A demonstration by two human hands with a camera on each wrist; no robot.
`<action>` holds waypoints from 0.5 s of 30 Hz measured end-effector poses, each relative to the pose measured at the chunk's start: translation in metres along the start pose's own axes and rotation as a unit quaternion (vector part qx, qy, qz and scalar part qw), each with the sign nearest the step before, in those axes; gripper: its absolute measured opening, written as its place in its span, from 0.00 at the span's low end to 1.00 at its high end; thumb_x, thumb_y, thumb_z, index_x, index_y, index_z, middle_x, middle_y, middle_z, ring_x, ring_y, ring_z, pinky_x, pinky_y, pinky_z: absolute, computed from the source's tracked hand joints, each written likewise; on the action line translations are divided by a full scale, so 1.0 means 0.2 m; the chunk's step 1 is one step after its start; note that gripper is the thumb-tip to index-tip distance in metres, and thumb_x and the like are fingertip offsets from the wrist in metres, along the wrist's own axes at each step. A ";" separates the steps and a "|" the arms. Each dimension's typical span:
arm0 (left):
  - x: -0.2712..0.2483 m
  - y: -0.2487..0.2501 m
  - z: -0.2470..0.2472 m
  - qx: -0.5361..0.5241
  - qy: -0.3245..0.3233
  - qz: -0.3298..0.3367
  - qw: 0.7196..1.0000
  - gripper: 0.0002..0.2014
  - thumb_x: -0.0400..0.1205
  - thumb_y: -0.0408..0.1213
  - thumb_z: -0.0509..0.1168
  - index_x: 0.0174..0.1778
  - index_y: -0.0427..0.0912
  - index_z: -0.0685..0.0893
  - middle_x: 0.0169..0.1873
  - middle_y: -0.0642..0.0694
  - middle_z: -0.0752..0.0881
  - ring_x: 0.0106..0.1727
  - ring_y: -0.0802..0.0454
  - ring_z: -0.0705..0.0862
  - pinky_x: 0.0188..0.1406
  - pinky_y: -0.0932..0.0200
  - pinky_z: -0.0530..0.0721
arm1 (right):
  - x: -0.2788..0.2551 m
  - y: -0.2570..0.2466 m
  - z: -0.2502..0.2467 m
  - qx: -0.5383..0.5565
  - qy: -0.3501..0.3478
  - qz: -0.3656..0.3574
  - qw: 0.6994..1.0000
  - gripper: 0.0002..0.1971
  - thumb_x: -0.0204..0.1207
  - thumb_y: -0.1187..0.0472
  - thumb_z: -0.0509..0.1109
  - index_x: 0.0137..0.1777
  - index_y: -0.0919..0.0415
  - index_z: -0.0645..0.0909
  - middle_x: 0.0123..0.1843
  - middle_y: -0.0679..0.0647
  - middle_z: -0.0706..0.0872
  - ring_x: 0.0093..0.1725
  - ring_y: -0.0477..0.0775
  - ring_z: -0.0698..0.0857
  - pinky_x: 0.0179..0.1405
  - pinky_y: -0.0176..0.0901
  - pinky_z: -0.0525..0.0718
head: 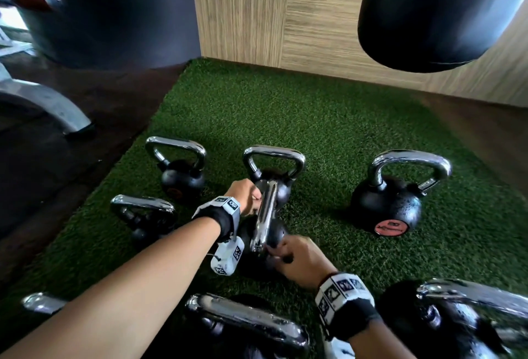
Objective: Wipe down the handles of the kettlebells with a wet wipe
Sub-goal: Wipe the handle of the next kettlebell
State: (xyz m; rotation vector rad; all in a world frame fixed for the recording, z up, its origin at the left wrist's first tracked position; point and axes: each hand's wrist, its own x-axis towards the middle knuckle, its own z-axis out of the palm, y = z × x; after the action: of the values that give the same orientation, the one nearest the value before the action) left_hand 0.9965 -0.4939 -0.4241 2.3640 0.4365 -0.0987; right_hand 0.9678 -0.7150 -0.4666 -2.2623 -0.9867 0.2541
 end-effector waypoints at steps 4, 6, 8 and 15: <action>-0.03 0.00 -0.01 -0.002 -0.018 -0.014 1.000 0.07 0.82 0.32 0.71 0.50 0.36 0.94 0.42 0.39 0.92 0.49 0.45 0.93 0.37 0.71 0.80 | 0.17 0.04 -0.03 0.000 0.012 0.090 0.996 0.23 0.72 0.50 0.79 0.67 0.49 0.82 0.58 0.50 0.81 0.57 0.50 0.83 0.66 0.50 0.83; -0.04 -0.02 -0.02 -0.018 -0.050 -0.010 0.999 0.08 0.84 0.30 0.69 0.53 0.32 0.92 0.43 0.40 0.89 0.43 0.56 0.90 0.39 0.72 0.79 | 0.24 0.05 0.03 0.050 -0.097 0.182 0.977 0.44 0.73 0.39 0.77 0.85 0.47 0.59 0.80 0.58 0.67 0.78 0.61 0.71 0.81 0.56 0.69; -0.06 -0.05 -0.02 -0.064 -0.090 -0.010 0.994 0.12 0.86 0.24 0.67 0.63 0.24 0.88 0.51 0.36 0.89 0.42 0.61 0.89 0.46 0.74 0.85 | 0.27 0.06 0.10 0.117 -0.152 0.223 0.956 0.51 0.77 0.38 0.73 0.89 0.48 0.42 0.88 0.59 0.50 0.87 0.63 0.56 0.84 0.55 0.58; -0.07 -0.09 0.04 -0.115 -0.022 0.007 0.993 0.14 0.83 0.29 0.74 0.62 0.27 0.89 0.55 0.31 0.91 0.52 0.53 0.92 0.40 0.77 0.86 | 0.25 0.10 0.15 0.149 -0.102 0.218 0.959 0.45 0.81 0.43 0.69 0.89 0.47 0.44 0.88 0.59 0.52 0.86 0.61 0.61 0.81 0.51 0.62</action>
State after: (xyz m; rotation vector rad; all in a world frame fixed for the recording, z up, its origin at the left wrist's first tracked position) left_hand 0.9768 -0.4907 -0.4391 2.1337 0.3885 -0.0883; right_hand 1.0018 -0.6745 -0.4992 -2.1724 -0.4896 0.7859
